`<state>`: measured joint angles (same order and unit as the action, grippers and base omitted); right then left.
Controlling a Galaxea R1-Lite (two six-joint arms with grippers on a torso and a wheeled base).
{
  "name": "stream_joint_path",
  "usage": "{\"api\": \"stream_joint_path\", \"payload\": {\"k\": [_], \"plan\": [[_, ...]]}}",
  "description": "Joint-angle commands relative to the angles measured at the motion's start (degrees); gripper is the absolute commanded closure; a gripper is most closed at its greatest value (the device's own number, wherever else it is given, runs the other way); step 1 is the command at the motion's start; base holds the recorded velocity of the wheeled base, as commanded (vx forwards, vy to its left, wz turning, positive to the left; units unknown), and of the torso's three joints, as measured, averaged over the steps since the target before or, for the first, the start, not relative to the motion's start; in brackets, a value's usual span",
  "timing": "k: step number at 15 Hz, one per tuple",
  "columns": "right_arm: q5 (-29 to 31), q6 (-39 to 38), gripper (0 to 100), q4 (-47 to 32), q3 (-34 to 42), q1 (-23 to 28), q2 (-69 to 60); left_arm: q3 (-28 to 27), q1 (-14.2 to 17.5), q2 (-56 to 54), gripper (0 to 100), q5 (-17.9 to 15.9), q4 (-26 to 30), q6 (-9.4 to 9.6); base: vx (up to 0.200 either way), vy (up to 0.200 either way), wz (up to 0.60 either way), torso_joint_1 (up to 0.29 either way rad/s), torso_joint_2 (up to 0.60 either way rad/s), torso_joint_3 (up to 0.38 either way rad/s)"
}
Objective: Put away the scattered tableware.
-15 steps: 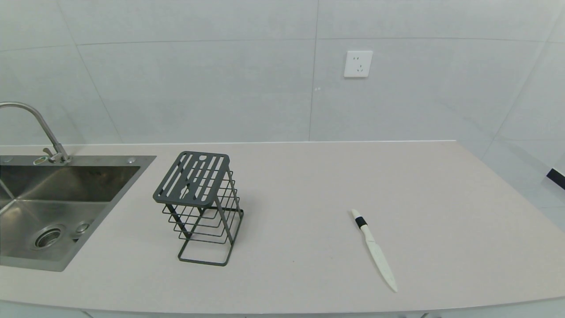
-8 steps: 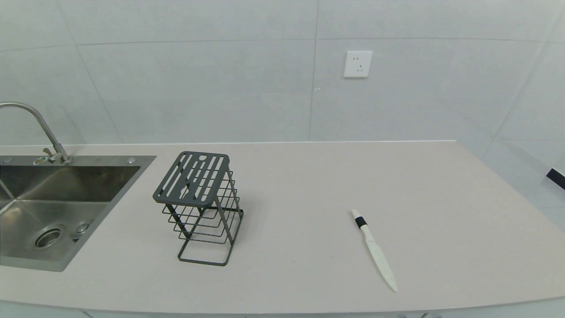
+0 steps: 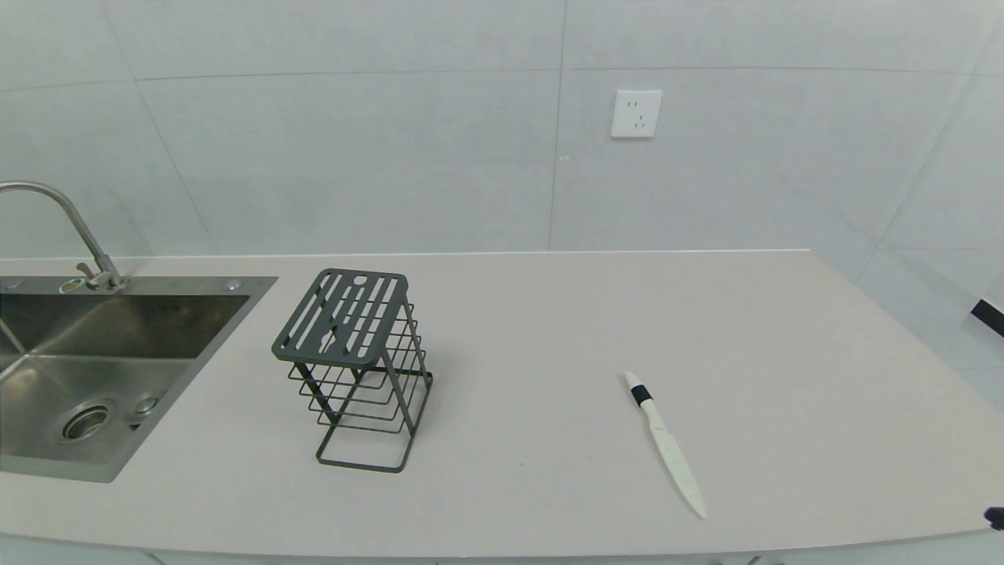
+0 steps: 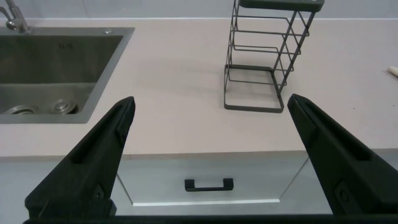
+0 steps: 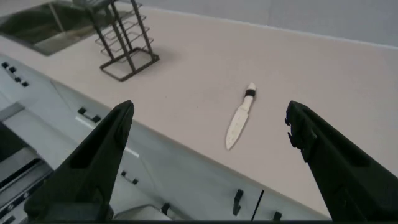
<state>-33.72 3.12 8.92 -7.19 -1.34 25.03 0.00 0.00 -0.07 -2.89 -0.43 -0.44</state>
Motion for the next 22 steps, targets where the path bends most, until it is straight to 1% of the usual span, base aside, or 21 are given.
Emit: {"api": "stream_joint_path", "payload": {"k": [1,2,5,7,9,10,12,13,18,20,22], "plan": [[0.0,4.0,0,0.0,0.0,-1.0,8.7,0.0,0.1,0.1,0,0.0,0.0,-0.09,0.000,0.000,0.00,0.000,0.00,0.000],[0.1,6.1,0,0.0,0.0,-1.0,12.5,0.0,0.1,0.1,0,0.0,0.0,-0.09,0.000,0.000,0.00,0.000,0.00,0.000],[0.3,6.5,0,0.5,-0.4,-2.3,19.2,0.0,0.0,0.1,0,0.0,0.1,-0.18,0.000,0.000,0.00,0.000,0.00,0.000],[0.8,6.8,0,0.5,-2.5,-3.7,23.3,0.0,0.0,0.1,0,0.1,0.3,-0.26,0.000,0.000,0.00,0.000,0.00,0.000],[5.2,9.4,0,0.5,-5.4,-6.4,28.0,0.0,0.0,0.1,0,0.1,0.3,-0.26,0.000,0.000,0.00,0.000,0.00,0.000],[7.7,10.3,0,0.5,-5.8,-9.3,30.3,0.0,0.0,0.1,0,0.1,0.3,-0.26,0.000,0.000,0.00,0.000,0.00,0.000],[11.2,10.3,0,0.6,-7.0,-12.7,34.2,0.0,0.0,0.1,0,0.1,0.3,-0.26,0.000,0.000,0.00,0.000,0.00,0.000],[13.0,10.3,0,0.5,-9.8,-13.3,37.2,0.0,0.0,0.1,0,0.1,0.3,-0.26,0.000,0.000,0.00,0.000,0.00,0.000],[15.7,10.6,0,0.7,-17.6,-14.6,49.7,0.0,0.1,0.1,0,0.1,0.3,-0.35,0.000,0.000,0.00,0.000,0.00,0.000],[17.0,10.4,0,0.7,-19.6,-15.9,52.4,0.0,0.1,0.1,0,0.1,0.3,-0.26,0.000,0.000,0.00,0.000,0.00,0.000],[17.6,10.4,0,0.7,-19.3,-15.9,55.0,0.0,0.1,0.1,0,0.1,0.3,-0.26,0.000,0.000,0.00,0.000,0.00,0.000]]}}
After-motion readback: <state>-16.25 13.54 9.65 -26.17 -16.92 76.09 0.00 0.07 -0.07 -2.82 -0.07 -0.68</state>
